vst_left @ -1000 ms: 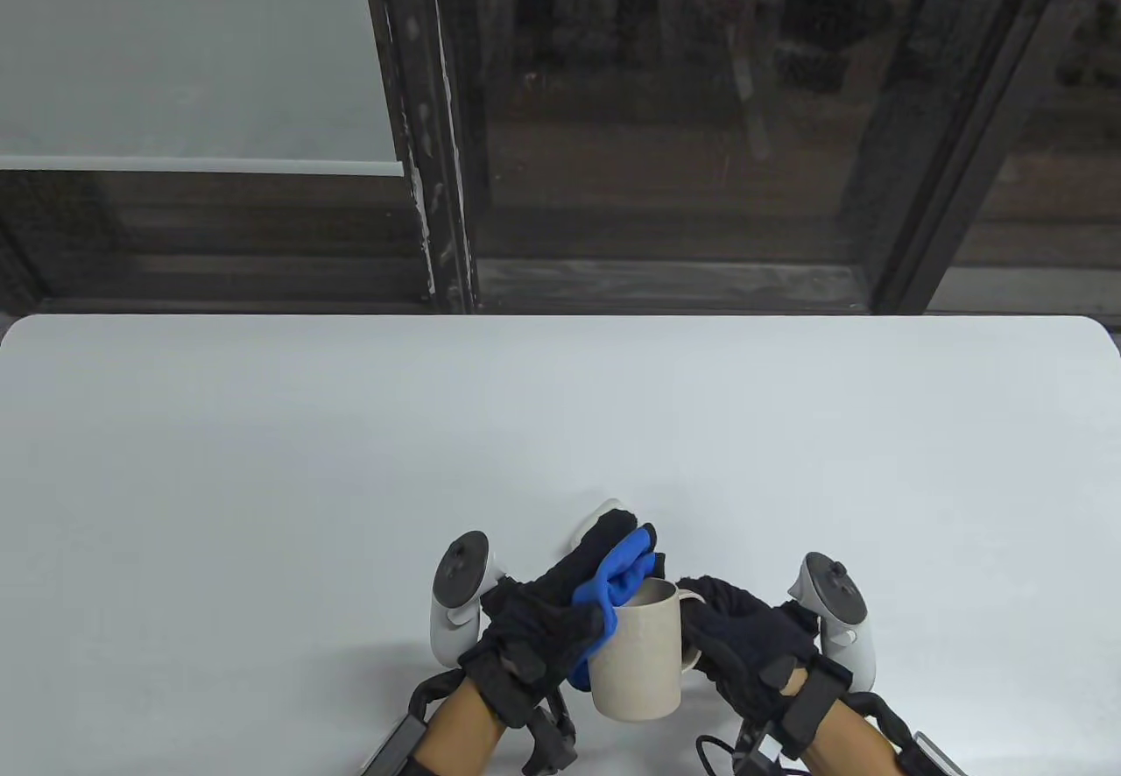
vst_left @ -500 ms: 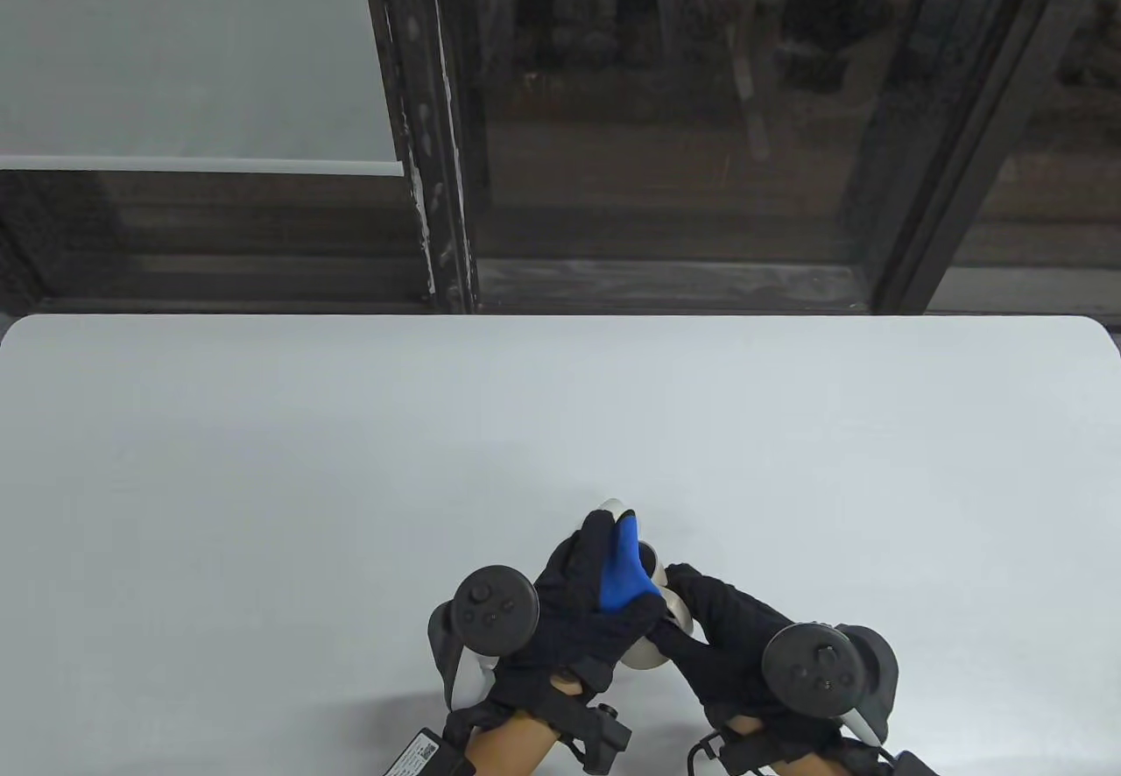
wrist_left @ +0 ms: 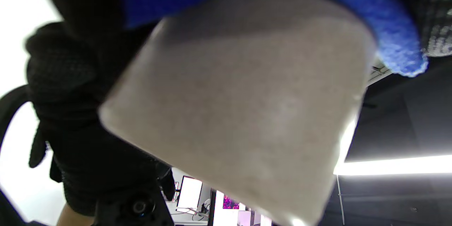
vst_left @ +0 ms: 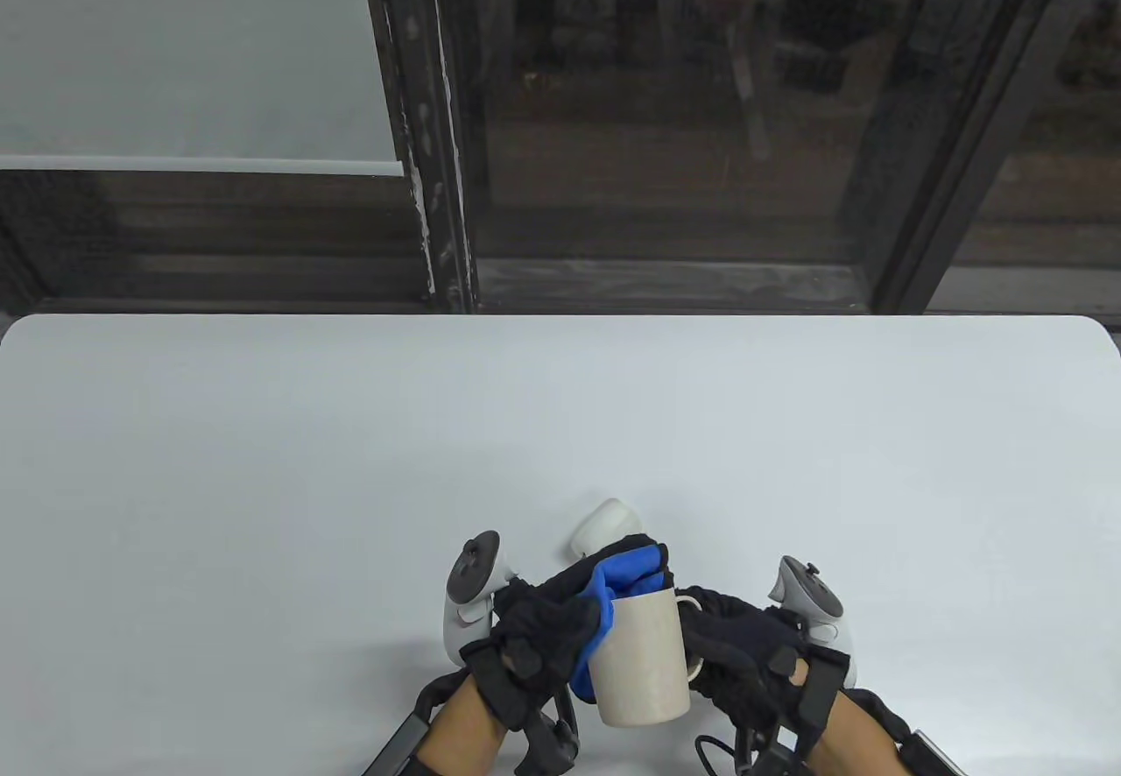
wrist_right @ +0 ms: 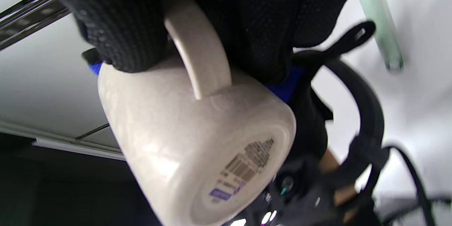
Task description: Brush the water cup with the cup brush
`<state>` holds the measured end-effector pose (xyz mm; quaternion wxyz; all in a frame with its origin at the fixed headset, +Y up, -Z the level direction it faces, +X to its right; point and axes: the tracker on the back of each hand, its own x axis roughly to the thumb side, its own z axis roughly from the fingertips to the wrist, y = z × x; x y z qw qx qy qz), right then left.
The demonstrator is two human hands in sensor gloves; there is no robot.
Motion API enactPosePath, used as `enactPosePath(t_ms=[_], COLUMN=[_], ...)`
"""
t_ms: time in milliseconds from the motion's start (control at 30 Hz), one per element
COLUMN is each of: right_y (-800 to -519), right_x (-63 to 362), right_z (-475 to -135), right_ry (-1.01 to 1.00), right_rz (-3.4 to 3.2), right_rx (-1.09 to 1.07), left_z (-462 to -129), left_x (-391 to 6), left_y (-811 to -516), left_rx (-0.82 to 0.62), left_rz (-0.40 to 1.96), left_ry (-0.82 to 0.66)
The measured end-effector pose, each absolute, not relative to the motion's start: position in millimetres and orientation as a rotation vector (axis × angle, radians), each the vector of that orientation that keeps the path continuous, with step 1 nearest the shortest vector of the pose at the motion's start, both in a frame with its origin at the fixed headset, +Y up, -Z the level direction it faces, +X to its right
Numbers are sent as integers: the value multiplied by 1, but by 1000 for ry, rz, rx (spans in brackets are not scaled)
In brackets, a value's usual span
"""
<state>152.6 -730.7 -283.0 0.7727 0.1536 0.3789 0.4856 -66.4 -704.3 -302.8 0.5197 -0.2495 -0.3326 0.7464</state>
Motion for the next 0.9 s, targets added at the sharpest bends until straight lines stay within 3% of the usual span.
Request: enactPosePath(t_ms=[133, 200, 433, 600, 767, 900], right_y=[-723, -715, -673, -657, -658, -668], right_x=[161, 170, 174, 157, 168, 184], right_z=[-287, -288, -269, -252, -259, -273], right_ry=[716, 594, -18, -363, -248, 31], right_rz=[1216, 1356, 2076, 2413, 2245, 1903], right_rx=[338, 343, 377, 485, 473, 418], left_z=[-306, -306, -292, -284, -287, -296], left_x=[-75, -79, -80, -72, -75, -78], left_y=[-707, -706, -697, -698, -697, -698], left_rx=[-600, -535, -229, -145, -169, -292], left_rz=[1732, 1663, 1258, 1079, 1189, 1443], left_ry=[-744, -685, -310, -227, -318, -518])
